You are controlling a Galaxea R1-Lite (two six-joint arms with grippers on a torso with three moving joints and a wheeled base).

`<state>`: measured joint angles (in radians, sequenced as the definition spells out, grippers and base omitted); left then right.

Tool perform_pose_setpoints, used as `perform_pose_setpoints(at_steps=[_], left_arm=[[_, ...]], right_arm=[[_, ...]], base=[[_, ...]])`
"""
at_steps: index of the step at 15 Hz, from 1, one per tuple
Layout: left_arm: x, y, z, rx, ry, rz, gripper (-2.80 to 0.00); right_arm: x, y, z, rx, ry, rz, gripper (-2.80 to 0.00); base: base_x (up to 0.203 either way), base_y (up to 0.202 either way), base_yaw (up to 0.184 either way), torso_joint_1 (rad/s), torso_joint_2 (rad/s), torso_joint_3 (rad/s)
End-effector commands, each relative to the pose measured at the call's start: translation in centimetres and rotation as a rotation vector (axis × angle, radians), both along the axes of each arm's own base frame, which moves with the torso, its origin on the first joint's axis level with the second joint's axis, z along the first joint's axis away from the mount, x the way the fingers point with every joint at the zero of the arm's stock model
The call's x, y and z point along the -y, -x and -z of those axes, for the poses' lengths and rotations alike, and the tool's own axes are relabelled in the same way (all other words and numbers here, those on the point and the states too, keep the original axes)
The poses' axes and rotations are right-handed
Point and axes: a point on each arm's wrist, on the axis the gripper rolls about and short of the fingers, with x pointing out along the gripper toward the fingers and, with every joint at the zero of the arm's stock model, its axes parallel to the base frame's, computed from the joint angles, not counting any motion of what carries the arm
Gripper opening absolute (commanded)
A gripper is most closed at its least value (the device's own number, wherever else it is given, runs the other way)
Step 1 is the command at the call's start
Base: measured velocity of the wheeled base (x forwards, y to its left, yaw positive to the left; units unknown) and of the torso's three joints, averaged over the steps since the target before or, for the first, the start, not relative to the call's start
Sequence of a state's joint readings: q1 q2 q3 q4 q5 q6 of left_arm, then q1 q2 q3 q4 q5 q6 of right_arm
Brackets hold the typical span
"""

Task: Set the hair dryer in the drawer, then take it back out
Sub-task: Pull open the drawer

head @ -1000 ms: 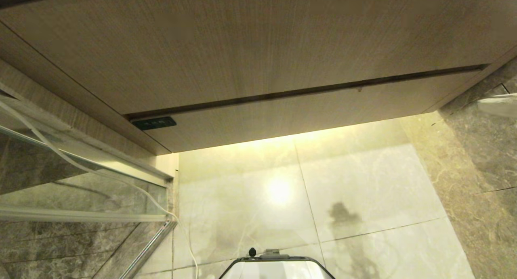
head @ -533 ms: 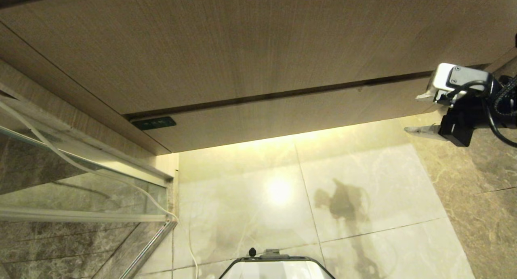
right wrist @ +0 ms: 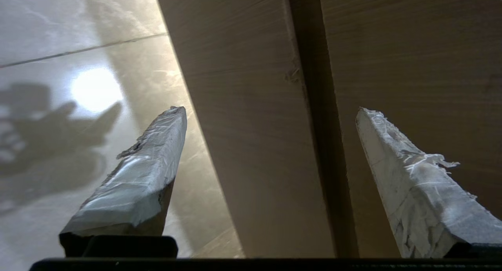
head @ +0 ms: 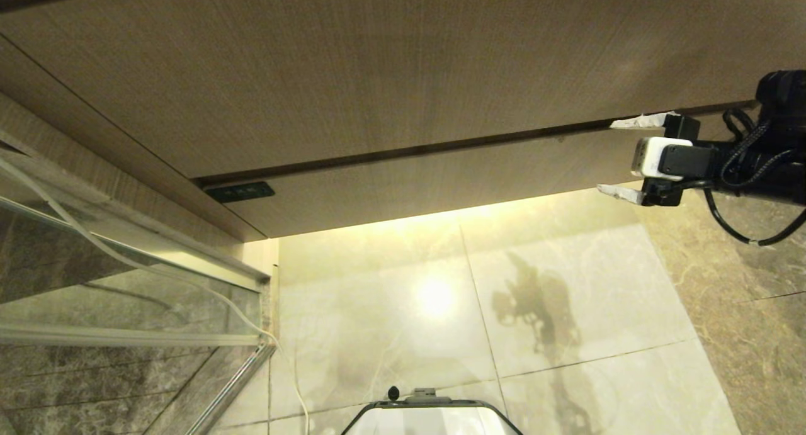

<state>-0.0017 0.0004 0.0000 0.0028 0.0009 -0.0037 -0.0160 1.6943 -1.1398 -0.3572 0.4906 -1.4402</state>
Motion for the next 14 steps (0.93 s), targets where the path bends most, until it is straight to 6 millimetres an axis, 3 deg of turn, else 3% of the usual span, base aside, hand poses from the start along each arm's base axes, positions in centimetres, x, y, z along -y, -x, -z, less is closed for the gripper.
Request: perform_pose_setpoints(at_steps=[1, 5, 14], left_arm=[[0.0, 0.0, 0.0, 0.000, 0.001, 0.000, -2.80], [0.0, 0.0, 0.0, -0.001, 0.001, -0.001, -2.80], [0.0, 0.0, 0.0, -0.001, 0.001, -0.001, -2.80]], right_arm=[[-0.3, -2.2, 1.4, -0.013, 0.008, -0.012, 0.00], [-1.2, -4.1, 2.4, -0.037, 0.002, -0.035, 0.00], [-1.8, -8.5, 2.4, -0.067, -0.019, 0.018, 0.00]], base=[[0.000, 0.000, 0.000, 0.000, 0.00, 0.000], [0.000, 0.000, 0.000, 0.000, 0.00, 0.000], [0.000, 0.000, 0.000, 0.000, 0.00, 0.000]])
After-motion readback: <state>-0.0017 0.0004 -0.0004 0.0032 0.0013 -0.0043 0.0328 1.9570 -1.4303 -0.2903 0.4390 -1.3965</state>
